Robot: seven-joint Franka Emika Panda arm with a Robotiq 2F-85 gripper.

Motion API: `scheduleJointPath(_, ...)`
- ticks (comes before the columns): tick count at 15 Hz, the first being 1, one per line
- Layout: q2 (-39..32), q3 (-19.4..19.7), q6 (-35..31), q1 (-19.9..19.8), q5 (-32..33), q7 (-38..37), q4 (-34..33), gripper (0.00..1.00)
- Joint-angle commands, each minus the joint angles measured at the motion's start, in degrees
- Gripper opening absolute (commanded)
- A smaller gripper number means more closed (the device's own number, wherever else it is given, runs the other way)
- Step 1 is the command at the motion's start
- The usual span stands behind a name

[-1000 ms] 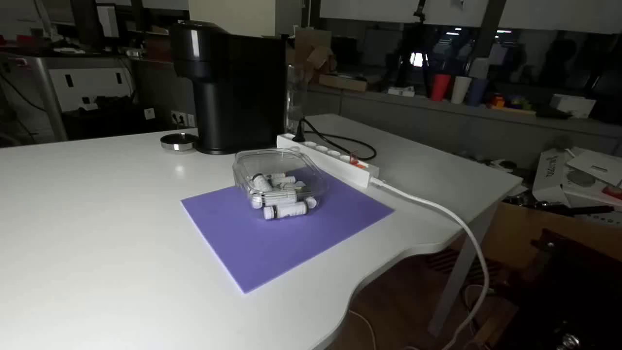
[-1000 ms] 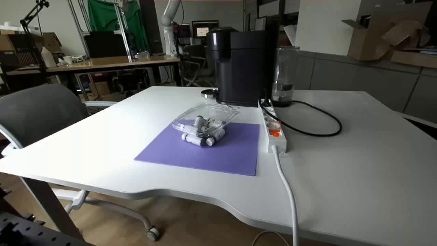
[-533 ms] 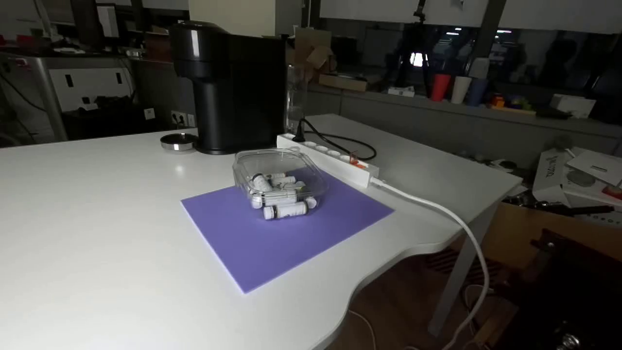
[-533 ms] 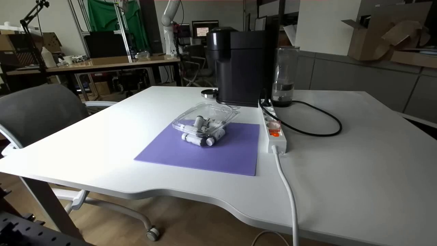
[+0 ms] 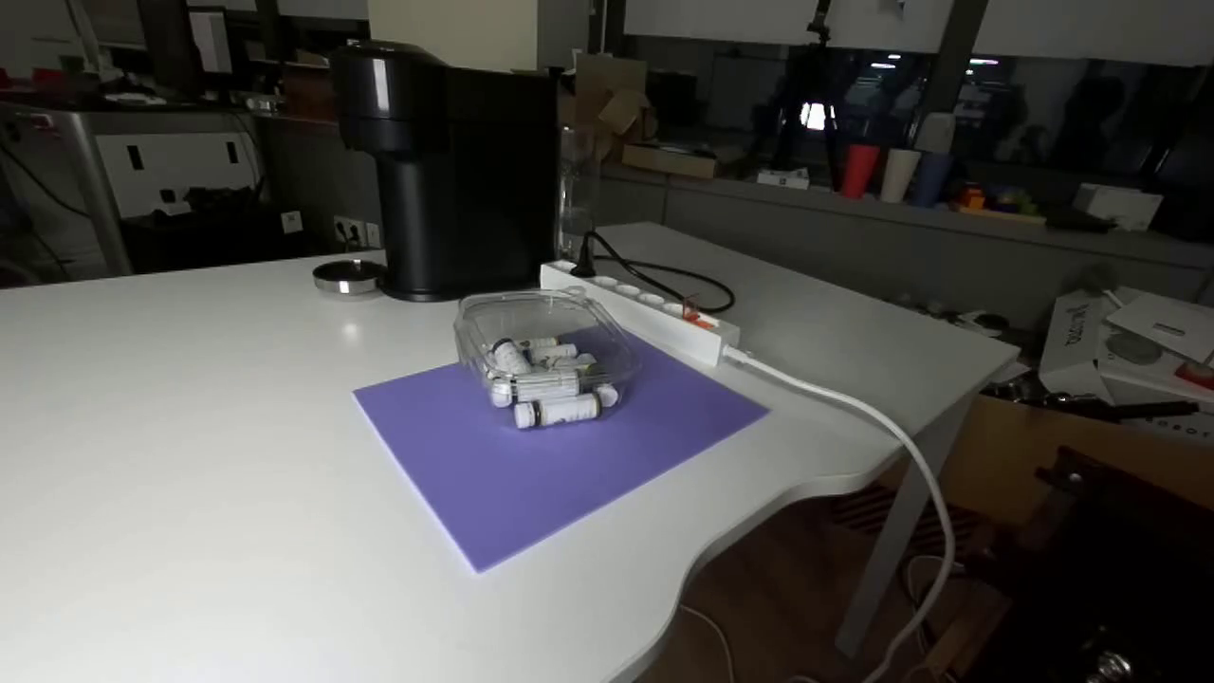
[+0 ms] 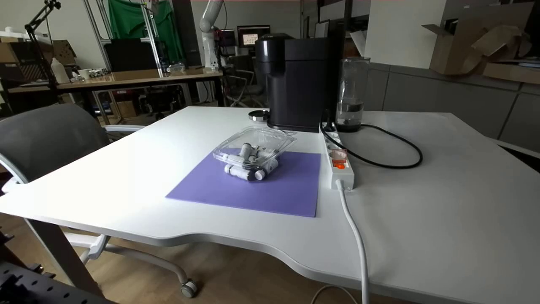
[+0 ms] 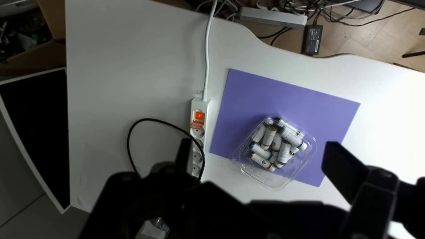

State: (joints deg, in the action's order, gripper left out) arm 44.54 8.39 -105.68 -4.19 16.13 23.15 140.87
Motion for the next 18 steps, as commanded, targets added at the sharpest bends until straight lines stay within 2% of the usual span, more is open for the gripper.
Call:
scheduleJointPath(1,-3.37,1.73,-3.44,0.93,0.26,-1.13,-0.22,1.0)
scheduleJointPath(4,-10.52,3.4,-9.42,0.68,0.23,-0.54,-0.66,1.0)
scheduleJointPath(8,-23.75,5.2,-21.54,0.07,-1.4,-0.05,-2.07,1.0)
scheduleJointPath(10,-30.39,6.84,-25.08,1.37,-6.62,3.37,-3.81,1.0)
scheduleJointPath(12,-36.22,8.42,-26.09,2.96,-17.56,9.62,-6.1,1.0)
scheduleJointPath(15,-43.37,7.21,-24.25,2.06,-29.55,18.89,-10.31,1.0)
scheduleJointPath(16,-45.49,6.17,-23.03,0.9,-30.16,18.66,-11.99,1.0)
scheduleJointPath(17,-41.2,4.93,-26.02,-0.06,-27.75,16.79,-7.02,1.0)
scheduleJointPath(18,-42.77,4.41,-26.04,-0.47,-28.12,17.17,-7.9,1.0)
